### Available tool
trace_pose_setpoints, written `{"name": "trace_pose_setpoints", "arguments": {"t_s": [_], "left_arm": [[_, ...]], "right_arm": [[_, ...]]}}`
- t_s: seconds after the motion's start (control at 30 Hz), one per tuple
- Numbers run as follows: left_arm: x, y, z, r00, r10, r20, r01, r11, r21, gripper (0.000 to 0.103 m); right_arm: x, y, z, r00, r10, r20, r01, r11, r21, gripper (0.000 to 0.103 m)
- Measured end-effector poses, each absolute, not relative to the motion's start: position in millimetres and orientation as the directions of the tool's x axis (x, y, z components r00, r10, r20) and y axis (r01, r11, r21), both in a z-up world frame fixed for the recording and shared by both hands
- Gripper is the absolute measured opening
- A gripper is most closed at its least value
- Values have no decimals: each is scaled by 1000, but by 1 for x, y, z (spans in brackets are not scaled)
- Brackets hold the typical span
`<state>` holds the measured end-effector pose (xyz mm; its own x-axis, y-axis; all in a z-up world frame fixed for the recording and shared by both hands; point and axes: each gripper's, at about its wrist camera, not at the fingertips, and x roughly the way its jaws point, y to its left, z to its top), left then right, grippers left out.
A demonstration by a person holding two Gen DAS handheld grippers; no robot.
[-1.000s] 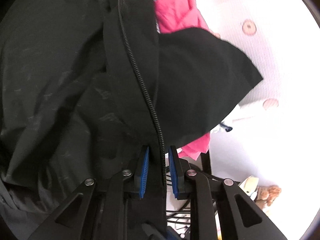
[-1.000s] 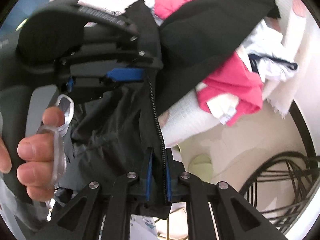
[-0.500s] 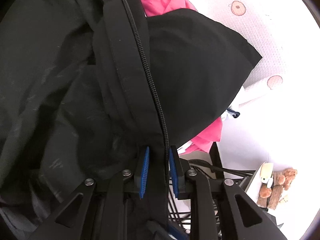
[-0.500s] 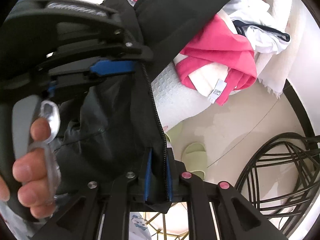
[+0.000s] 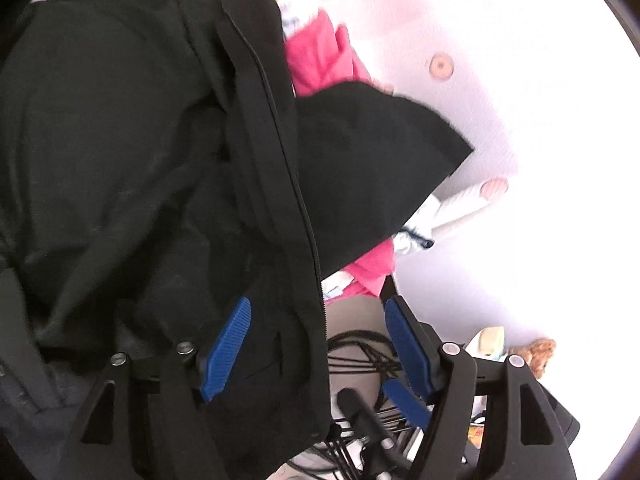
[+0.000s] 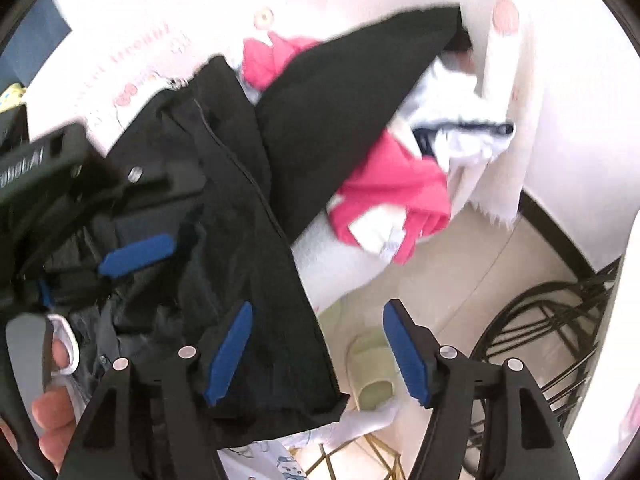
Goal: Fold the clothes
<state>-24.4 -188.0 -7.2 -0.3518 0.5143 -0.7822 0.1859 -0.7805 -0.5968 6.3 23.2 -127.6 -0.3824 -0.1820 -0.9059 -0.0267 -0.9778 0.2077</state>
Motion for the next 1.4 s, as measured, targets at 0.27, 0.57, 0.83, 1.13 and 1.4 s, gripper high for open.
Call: {"name": "trace_pose_setpoints", "arguments": {"t_s": [0.27,0.57,0.83,1.13,1.4], "left_arm": [[-18,-232,23,-421,515,-747,220,-741,-635,68],[-73,-268,19,-399,511,-762,282,-722,-632,68],[-151,-302,0,-405,521,-751,332,-682,-652,68],[-232,-340,-28,-445,532,-721,317,-659,-682,68],[-293,-361,-57,-444,586,-678,280,-628,-726,68]], "right_arm": [[-8,-12,-95,-417,-158,-895,71,-987,141,68],[-70,-53,-84,-380,-143,-914,149,-985,92,68],[-161,-71,-89,-366,-127,-922,172,-983,67,68],[-252,-107,-102,-389,-113,-914,243,-970,16,68],[-291,-151,-139,-373,-111,-921,329,-944,-19,68]]}}
